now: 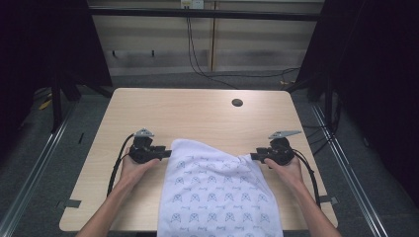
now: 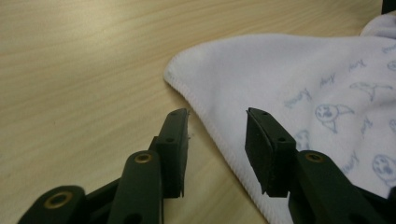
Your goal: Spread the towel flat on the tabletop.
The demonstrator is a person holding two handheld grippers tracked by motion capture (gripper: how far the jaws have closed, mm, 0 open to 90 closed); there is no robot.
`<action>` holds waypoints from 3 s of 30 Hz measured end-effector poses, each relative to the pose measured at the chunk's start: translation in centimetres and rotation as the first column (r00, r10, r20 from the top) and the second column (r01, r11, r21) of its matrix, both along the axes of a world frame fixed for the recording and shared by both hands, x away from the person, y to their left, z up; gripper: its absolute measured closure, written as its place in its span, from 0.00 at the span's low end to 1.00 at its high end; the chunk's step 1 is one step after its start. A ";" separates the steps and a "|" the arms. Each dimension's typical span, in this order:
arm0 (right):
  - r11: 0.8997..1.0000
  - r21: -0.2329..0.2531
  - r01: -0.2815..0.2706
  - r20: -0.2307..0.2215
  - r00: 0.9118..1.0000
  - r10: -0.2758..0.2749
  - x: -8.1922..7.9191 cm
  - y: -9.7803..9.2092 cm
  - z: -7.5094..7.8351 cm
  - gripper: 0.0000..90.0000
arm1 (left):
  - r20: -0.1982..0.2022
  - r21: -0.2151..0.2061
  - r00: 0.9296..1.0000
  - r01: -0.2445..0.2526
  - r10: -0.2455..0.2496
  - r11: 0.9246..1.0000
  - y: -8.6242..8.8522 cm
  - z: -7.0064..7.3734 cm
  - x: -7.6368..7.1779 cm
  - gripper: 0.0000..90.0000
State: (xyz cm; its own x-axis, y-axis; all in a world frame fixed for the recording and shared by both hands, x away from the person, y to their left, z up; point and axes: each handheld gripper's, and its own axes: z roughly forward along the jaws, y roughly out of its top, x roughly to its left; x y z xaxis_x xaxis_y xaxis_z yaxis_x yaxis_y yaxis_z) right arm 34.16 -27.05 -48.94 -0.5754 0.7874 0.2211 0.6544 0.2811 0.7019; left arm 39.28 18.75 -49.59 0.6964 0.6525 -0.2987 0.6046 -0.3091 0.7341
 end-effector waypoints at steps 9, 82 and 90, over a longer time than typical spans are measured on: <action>0.995 -0.011 -0.101 -0.006 0.995 0.101 -1.1 2.2 -0.6 0.97 | 0.015 0.123 1.000 0.011 -0.013 0.992 -2.0 -0.8 0.2 0.91; 0.993 -0.063 -0.104 -0.023 0.994 0.102 -10.5 1.0 -0.7 0.70 | -0.002 0.076 0.947 0.321 -0.322 0.944 -4.2 -0.3 -12.1 0.75; 0.998 0.011 -0.069 0.011 0.998 0.069 -10.5 0.4 0.0 0.94 | 0.024 0.027 0.944 0.328 -0.329 0.944 -3.6 0.4 -11.8 0.97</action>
